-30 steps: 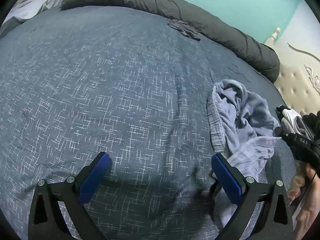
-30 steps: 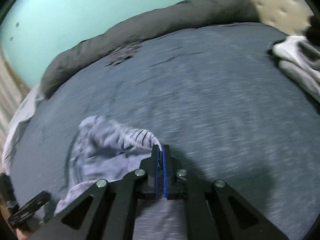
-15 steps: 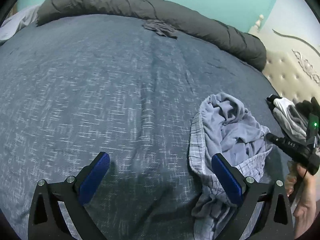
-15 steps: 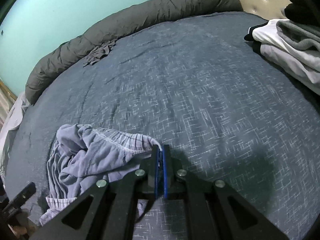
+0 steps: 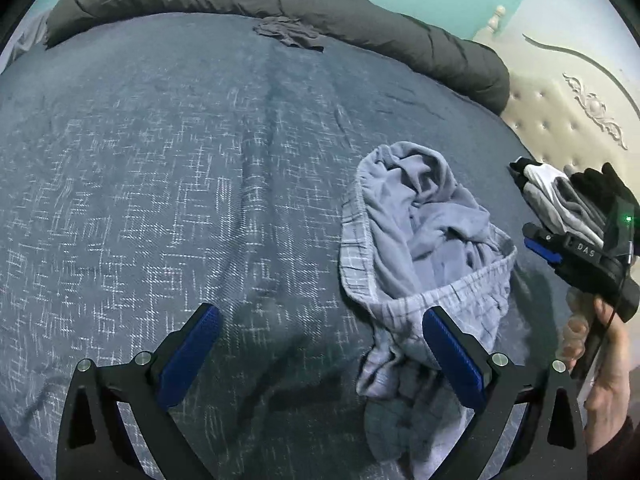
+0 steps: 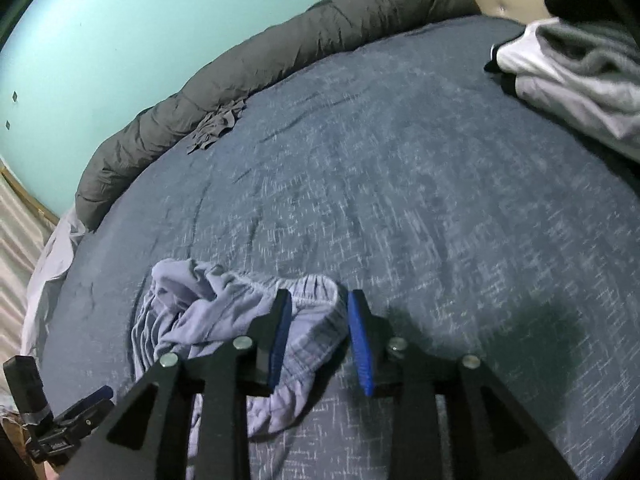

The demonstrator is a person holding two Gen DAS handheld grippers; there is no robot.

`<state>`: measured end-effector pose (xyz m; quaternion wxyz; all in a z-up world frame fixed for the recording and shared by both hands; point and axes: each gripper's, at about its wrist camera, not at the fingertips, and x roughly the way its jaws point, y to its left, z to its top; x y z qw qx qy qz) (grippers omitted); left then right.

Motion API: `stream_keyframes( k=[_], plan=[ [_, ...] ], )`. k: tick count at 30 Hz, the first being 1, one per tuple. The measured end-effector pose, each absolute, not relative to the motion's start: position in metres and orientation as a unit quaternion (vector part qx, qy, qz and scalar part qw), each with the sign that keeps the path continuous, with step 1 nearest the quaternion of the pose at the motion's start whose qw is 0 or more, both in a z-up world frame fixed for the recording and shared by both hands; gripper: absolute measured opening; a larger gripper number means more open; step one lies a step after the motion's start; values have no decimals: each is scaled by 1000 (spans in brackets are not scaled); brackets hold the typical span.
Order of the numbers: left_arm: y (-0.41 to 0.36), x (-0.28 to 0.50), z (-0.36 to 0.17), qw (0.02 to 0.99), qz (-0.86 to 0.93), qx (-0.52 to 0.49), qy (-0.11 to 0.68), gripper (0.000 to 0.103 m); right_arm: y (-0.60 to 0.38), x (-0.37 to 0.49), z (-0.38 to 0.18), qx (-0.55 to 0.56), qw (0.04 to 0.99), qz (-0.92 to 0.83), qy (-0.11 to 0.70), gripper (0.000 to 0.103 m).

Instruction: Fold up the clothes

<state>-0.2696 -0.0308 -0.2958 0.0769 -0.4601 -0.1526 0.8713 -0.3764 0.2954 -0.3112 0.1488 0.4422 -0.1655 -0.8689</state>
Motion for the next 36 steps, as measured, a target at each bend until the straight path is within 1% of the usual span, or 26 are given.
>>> stream_keyframes(
  k=[4,10,14,15,17,18,19,20,24,27,28,29,32,34,36],
  plan=[
    [-28,-268,-293,79,872,-461,-147,103,296,-374,-322,462,155,-854,-181,29],
    [-28,-276,-291,81,873,-458,-145,103,286,-368,-329,475,175,-846,-169,29],
    [-36,-285,-301,75,865,-465,-173,102,283,-367,-333,480,181,-841,-171,29],
    [-39,-286,-303,72,865,-465,-175,100,283,-367,-334,480,181,-841,-171,29],
    [-43,-288,-303,64,866,-464,-175,91,284,-368,-335,481,181,-840,-175,29],
    [-44,-289,-302,62,866,-463,-177,89,285,-369,-335,482,180,-839,-178,29],
    [-46,-289,-301,60,867,-460,-179,82,287,-369,-336,483,180,-838,-180,29],
    [-46,-290,-300,62,869,-457,-181,80,287,-368,-336,483,180,-838,-181,29],
    [-42,-294,-295,84,871,-448,-185,78,289,-366,-334,481,180,-839,-181,29],
    [-35,-297,-296,100,870,-448,-181,74,288,-367,-333,481,180,-839,-181,29],
    [-33,-298,-296,106,868,-450,-180,71,287,-367,-334,482,180,-838,-181,29],
    [-31,-300,-298,111,867,-452,-178,62,286,-368,-334,483,180,-838,-181,29],
    [-26,-306,-305,125,859,-462,-180,51,285,-368,-334,484,182,-837,-179,29],
    [-27,-310,-312,130,851,-469,-195,44,286,-368,-334,483,183,-838,-179,29],
    [-30,-314,-320,135,842,-476,-213,44,286,-368,-333,482,183,-838,-181,29]
  ],
)
